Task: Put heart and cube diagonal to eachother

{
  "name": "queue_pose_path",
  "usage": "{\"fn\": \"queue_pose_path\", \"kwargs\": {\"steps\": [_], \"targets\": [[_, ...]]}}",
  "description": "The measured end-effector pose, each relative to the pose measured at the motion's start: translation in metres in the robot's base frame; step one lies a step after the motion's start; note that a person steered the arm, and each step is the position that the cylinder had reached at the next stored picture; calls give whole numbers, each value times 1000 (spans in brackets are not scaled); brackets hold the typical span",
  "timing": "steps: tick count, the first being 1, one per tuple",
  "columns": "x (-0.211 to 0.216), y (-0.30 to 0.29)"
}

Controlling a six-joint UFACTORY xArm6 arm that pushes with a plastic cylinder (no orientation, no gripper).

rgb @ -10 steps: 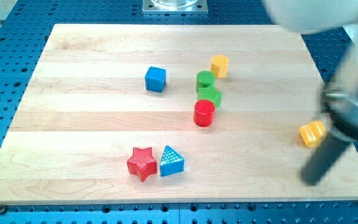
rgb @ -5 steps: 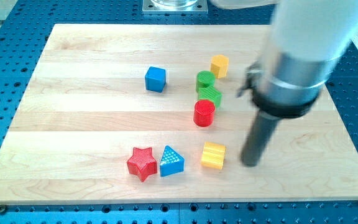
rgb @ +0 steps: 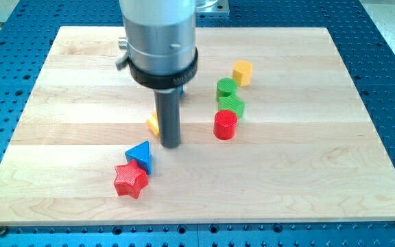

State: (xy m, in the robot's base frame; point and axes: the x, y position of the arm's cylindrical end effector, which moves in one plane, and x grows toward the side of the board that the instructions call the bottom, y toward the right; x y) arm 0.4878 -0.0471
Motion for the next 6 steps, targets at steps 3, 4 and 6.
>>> {"fn": "queue_pose_path", "kwargs": {"steps": [3, 4, 6], "targets": [[-67, -28], [-93, -3], [-108, 6]]}}
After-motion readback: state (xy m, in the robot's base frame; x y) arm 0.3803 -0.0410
